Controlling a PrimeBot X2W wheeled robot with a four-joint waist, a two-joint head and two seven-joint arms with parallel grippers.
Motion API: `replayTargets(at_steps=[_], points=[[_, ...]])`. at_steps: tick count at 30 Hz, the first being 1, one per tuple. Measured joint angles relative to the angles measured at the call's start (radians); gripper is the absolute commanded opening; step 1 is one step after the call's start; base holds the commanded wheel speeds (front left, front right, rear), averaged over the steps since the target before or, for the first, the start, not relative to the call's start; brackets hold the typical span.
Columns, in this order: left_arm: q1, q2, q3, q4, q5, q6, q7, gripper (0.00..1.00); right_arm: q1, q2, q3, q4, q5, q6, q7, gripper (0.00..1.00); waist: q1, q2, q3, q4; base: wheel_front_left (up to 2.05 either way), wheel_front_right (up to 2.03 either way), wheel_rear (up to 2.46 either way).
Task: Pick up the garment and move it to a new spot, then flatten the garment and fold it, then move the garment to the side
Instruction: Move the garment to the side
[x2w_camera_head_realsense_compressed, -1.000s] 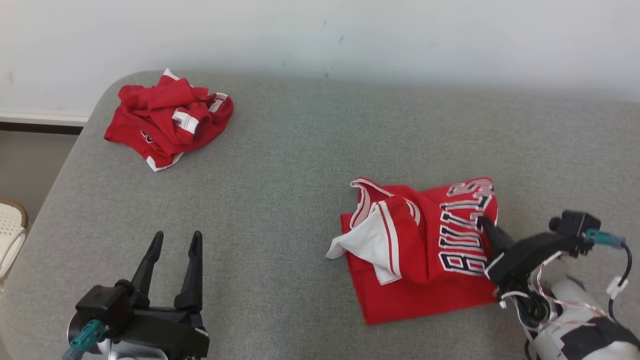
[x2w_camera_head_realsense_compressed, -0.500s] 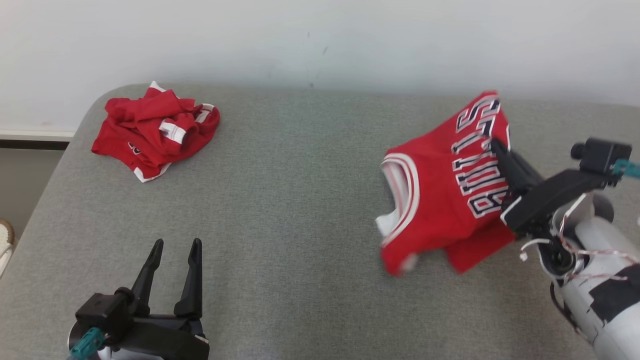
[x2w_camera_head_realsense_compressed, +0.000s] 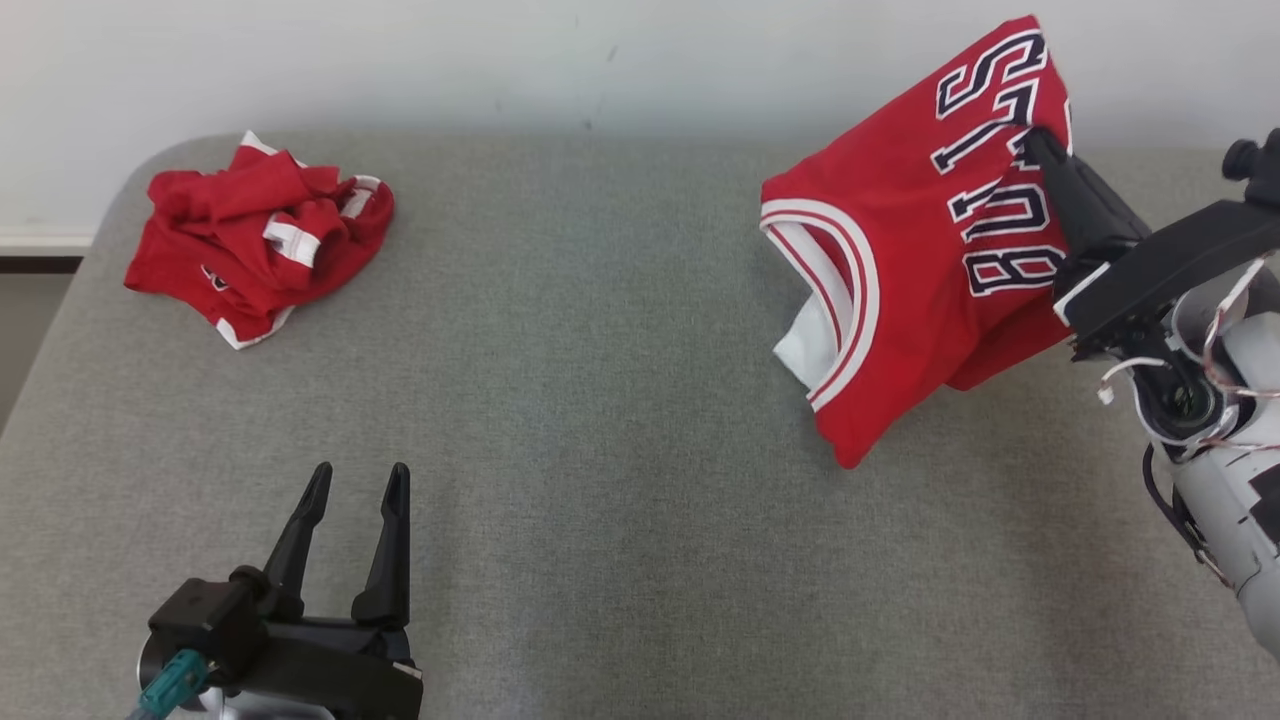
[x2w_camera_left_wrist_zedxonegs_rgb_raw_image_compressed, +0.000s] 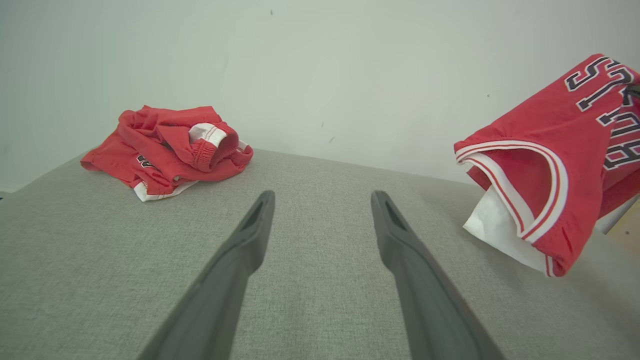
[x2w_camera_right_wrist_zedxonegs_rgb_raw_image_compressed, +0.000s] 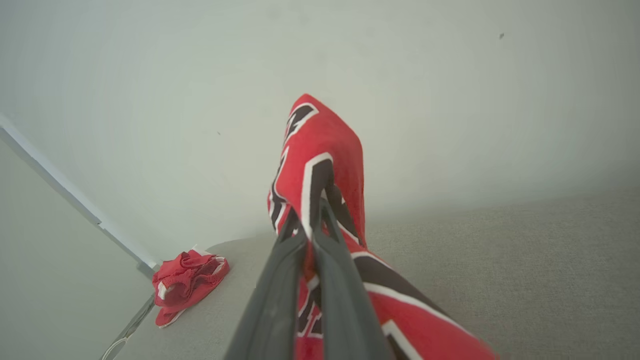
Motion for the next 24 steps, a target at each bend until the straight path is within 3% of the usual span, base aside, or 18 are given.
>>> replayTargets(at_steps=[7,12,20,24], points=[[-0.013,0.015,-0.001,-0.023,0.006,-0.005,0.0,1.0,-0.021,-0.001,-0.088,0.043,0.146,0.0,0.029,0.0,0.0,0.0,0.062,-0.017,0.0,0.0,0.0],[-0.03,0.038,0.001,-0.046,0.009,-0.006,0.0,1.0,-0.021,-0.053,-0.146,0.122,0.193,0.0,0.053,0.0,0.0001,0.0,0.113,-0.032,0.0,0.0,0.0],[-0.075,0.052,-0.005,-0.093,0.01,-0.008,0.005,1.0,-0.046,-0.149,-0.165,0.244,0.178,0.0,0.073,0.0,0.0001,0.0001,0.207,-0.053,0.0,0.0,0.0],[-0.098,0.064,-0.005,-0.11,0.01,-0.008,0.013,1.0,-0.087,-0.161,-0.163,0.274,0.156,0.0,0.072,0.0,0.0,0.0001,0.258,-0.062,0.0,0.0,0.0]])
